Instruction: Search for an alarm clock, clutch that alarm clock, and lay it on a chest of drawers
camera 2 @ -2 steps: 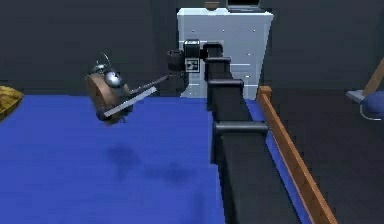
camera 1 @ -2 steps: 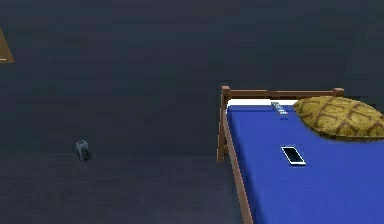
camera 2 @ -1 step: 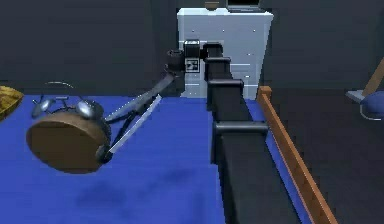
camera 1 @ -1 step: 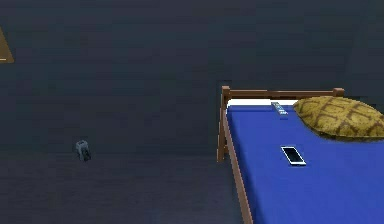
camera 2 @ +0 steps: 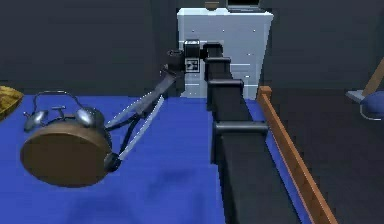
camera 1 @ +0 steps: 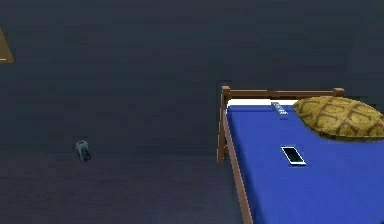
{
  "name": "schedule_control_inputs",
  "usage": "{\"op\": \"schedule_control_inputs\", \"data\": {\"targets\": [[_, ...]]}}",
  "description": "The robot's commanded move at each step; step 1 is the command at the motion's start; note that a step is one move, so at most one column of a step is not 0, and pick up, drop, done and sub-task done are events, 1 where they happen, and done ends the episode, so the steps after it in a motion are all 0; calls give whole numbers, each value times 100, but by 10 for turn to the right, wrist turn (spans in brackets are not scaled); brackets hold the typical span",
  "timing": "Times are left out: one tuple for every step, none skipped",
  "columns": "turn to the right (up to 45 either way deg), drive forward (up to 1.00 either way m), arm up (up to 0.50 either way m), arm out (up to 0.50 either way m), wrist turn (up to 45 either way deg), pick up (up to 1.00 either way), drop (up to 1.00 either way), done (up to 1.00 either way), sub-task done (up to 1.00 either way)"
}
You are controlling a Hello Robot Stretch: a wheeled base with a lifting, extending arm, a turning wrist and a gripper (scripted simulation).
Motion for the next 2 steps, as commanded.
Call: {"op": "schedule_control_inputs", "data": {"targets": [[0, 0, 0, -34, 0, 0, 0, 0, 0], [-120, 0, 0, 0, 0, 0, 0, 0, 0]]}}
